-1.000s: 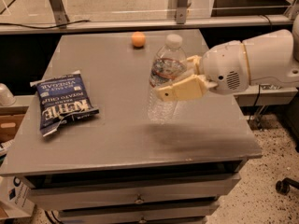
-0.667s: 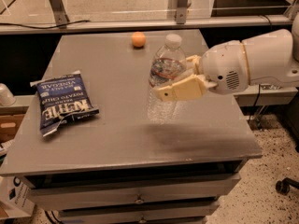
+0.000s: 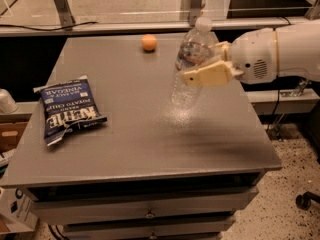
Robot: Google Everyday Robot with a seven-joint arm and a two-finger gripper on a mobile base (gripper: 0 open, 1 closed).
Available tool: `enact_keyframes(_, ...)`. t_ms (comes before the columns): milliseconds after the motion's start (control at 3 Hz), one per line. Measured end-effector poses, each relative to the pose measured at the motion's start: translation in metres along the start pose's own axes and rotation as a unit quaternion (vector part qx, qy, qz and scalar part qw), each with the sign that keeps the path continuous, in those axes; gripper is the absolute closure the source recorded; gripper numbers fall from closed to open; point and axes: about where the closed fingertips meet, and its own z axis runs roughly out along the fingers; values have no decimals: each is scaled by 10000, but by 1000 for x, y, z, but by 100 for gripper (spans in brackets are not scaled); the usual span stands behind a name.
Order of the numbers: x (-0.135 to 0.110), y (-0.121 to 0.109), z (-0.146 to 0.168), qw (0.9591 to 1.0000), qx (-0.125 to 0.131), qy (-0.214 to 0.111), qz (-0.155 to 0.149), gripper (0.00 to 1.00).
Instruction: Move water bottle near orange
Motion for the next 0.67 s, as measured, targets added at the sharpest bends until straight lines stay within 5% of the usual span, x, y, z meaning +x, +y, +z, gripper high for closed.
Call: enact_keyframes(667,-28,-104,-13,9979,610,-128,-146,100)
